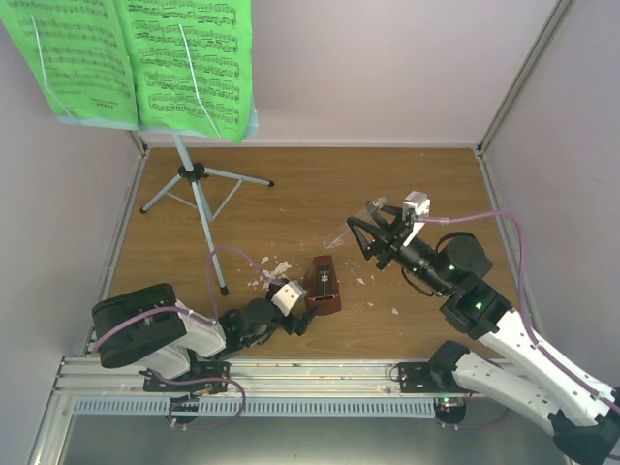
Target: Pack up the instrument practice props
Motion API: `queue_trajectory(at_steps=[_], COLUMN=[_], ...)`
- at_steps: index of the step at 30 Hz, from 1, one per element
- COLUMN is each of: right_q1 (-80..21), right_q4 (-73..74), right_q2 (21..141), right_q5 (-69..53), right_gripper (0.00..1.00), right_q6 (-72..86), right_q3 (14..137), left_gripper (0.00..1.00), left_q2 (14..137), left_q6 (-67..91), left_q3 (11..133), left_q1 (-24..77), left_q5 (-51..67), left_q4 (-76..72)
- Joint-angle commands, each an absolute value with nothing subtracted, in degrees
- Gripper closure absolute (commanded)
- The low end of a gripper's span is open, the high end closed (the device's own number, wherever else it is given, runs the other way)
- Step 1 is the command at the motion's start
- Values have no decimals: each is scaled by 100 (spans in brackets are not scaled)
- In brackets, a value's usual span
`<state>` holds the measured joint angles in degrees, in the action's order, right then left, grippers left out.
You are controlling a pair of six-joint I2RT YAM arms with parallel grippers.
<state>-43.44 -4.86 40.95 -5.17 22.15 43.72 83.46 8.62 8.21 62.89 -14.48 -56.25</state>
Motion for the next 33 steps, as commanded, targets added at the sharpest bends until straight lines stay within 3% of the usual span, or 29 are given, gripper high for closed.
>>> queue_trajectory(at_steps=[1, 11, 19, 33], right_q1=[-4370, -4368, -4368, -4368], right_q4=[-551, -511, -449, -223], right_q2=[4096, 4175, 4131, 4087], right_q5=[-417, -403, -325, -162], right_gripper=[54, 54, 54, 53], right_q6=[2081, 2054, 2038, 1828], right_q3=[4483, 4533, 4511, 4470], left_gripper=[13, 15, 33, 37], left_q2=[8566, 8981, 9381, 10149], left_q6=[601, 533, 725, 1127], left_q3=[1042, 1187, 1518, 2368], left_q1=[6417, 6460, 6460, 6445], left_q5=[-1732, -1668, -2504, -2970], left_q4=[-6107, -6231, -6097, -6054])
